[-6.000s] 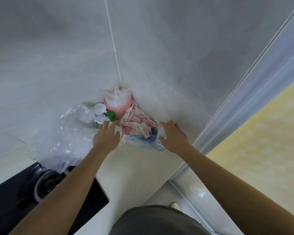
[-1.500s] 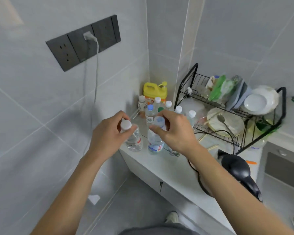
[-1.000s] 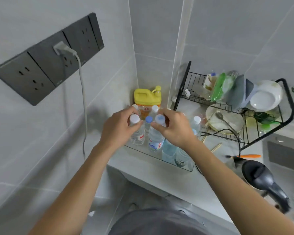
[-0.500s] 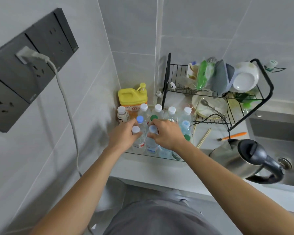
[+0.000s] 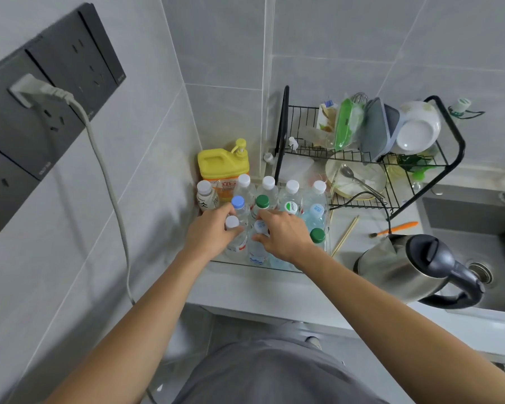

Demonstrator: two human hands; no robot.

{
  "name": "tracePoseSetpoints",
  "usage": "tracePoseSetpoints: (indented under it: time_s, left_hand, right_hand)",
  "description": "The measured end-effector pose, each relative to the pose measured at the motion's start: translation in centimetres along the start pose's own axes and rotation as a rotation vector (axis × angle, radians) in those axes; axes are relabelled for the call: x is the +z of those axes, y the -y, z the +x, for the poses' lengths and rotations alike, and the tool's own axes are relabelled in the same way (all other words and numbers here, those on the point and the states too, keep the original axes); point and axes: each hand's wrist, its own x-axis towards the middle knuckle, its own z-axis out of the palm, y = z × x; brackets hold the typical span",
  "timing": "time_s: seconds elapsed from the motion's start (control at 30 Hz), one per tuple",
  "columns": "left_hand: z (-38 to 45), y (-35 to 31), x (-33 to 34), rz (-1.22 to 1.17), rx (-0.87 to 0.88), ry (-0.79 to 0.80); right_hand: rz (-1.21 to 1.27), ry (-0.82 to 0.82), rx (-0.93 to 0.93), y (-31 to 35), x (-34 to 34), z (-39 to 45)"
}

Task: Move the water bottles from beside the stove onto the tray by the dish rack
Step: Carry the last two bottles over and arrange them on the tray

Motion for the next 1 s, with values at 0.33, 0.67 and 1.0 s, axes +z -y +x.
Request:
tracePoseSetpoints:
  time_s: [0.33,0.67,1.0]
  left_hand:
    - [-0.9,0.1,-0.4,0.186,0.129,0.029]
    - [-0.9,-0.1,-0.9,0.155,0.169,0.083]
    - [-0.5,-0.6,-0.6,0.099,0.173,0.081]
  right_hand:
    - [0.022,-0.005,-0.009,-0.3,0.1,-0.1]
    - [0.030,0.021,-0.004,-0.2,-0.6,0.0]
    - [0.024,0.046,0.009,-0.2,-0.7,0.2]
